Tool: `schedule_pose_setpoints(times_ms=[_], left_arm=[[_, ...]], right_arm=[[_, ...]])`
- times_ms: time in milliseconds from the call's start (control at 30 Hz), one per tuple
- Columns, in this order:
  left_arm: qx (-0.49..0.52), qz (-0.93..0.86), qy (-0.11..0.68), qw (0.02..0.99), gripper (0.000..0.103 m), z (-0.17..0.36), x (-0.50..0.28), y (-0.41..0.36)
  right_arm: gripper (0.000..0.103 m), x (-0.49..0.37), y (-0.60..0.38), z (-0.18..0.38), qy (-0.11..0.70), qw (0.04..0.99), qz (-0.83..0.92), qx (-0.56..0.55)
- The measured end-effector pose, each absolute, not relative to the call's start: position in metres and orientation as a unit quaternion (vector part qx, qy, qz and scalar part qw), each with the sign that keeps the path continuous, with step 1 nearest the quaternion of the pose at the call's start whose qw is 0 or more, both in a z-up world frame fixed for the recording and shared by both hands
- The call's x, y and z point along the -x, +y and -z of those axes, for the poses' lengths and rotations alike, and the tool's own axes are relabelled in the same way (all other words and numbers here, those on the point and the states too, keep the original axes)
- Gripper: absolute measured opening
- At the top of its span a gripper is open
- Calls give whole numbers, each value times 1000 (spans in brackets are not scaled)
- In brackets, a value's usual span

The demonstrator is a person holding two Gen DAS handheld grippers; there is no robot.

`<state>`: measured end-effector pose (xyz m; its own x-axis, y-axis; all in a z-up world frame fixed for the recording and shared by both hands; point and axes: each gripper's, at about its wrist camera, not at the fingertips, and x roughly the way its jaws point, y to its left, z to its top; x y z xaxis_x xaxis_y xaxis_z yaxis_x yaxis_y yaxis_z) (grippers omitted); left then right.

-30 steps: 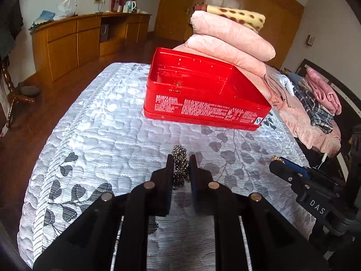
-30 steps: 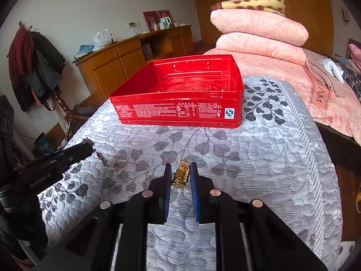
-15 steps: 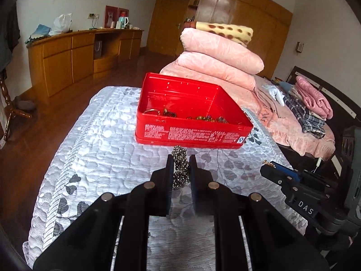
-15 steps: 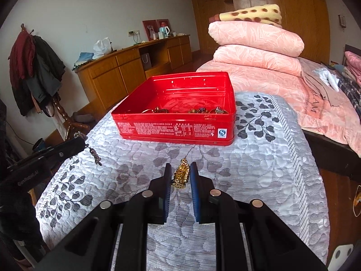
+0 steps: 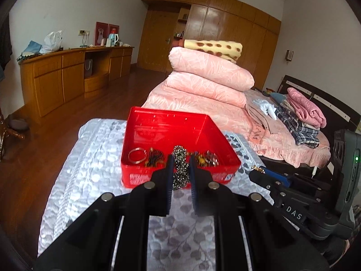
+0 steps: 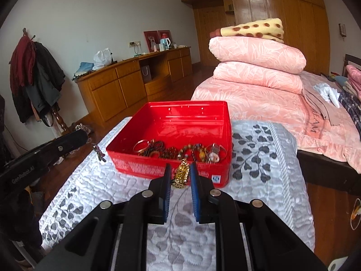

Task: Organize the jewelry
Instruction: 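Carry pendant and chain into the red tin and open both tools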

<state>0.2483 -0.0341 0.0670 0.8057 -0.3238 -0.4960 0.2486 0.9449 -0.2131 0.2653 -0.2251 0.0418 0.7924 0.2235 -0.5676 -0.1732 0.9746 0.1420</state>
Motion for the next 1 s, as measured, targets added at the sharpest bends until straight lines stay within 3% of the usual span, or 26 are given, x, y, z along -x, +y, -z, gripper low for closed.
schedule_pose_setpoints(times_ms=[567, 1000], left_arm=[[64, 159, 263, 949, 12, -92, -338, -53], [52, 161, 324, 931, 14, -44, -420, -68]], right_arm=[[16, -343, -224, -58, 311, 945, -100, -24], [19, -427, -230, -13, 357, 929, -78, -55]])
